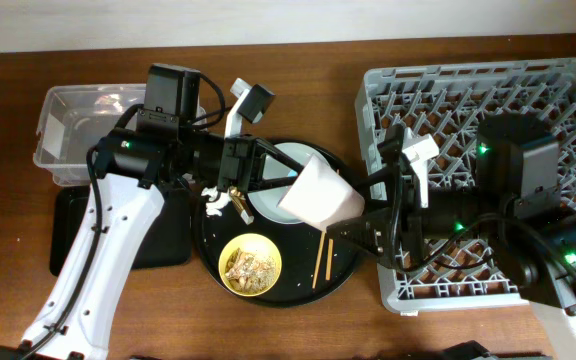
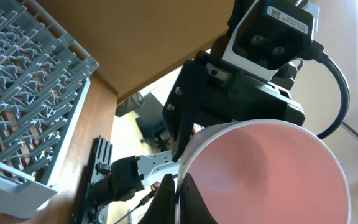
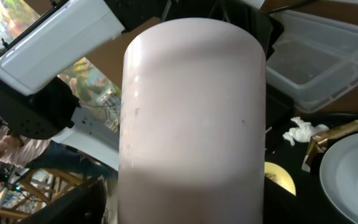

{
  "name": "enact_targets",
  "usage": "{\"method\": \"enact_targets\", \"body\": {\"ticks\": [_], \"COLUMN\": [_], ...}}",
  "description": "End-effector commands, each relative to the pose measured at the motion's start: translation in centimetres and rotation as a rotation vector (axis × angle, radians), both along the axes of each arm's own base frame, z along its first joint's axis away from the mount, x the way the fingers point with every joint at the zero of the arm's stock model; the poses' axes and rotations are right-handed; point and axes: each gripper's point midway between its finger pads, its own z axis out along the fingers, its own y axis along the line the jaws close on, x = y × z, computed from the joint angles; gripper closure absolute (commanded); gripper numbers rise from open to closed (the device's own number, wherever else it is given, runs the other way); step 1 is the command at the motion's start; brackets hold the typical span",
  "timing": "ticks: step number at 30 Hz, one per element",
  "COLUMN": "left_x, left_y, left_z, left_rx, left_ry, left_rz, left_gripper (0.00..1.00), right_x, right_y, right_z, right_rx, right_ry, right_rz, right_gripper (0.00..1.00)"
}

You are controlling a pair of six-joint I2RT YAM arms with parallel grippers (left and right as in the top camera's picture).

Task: Sort waste into correct bins and load items into the dishwasher rack

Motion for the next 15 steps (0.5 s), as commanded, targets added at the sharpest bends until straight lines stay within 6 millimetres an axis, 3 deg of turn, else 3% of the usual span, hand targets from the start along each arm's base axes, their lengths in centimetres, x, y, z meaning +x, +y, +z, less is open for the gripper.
{"method": "enact_targets", "body": {"ticks": [1,5,6,7,8,10,13,15], "left_x": [-0.5,-0.5,-0.5,-0.5,-0.4,-0.1,0.2,0.3], "left_y": [0.0,0.0,0.0,0.0,0.0,0.2,0.6,0.7], "left_z": [1.0,1.0,1.0,1.0,1.0,0.9,0.9,0.9], "left_rx": [-0.025,-0.025,-0.025,-0.024,-0.023,-0.017,-0.017,-0.017], "left_ry": [-0.043,-0.043,-0.043,-0.043,-0.043,-0.044,-0.044,-0.044], "left_rz": [-0.015,-0.015,-0.015,-0.014,-0.012,0.002,0.018,0.019], "left_gripper": [0.99,1.0,0.89,0.25,0.01,0.01,0.01,0.01], "right_x": [-0.1,0.2,0.2,0.4,0.7,1.2,1.0,1.0], "right_y": [0.3,0.4,0.3,0.2,-0.3,-1.9,-6.1,-12.4], "right_z": [0.7,1.1,1.1,1.0,0.7,0.5,0.2,-2.2], "right_rx": [0.014,0.024,0.023,0.011,-0.018,-0.082,-0.149,-0.272], "right_ry": [-0.013,-0.035,-0.037,-0.045,-0.056,-0.079,-0.048,0.065], "right_rz": [0.007,0.005,0.002,-0.018,-0.066,-0.203,-0.474,-0.84], "right_gripper": [0.37,0.47,0.48,0.48,0.48,0.48,0.48,0.48]}}
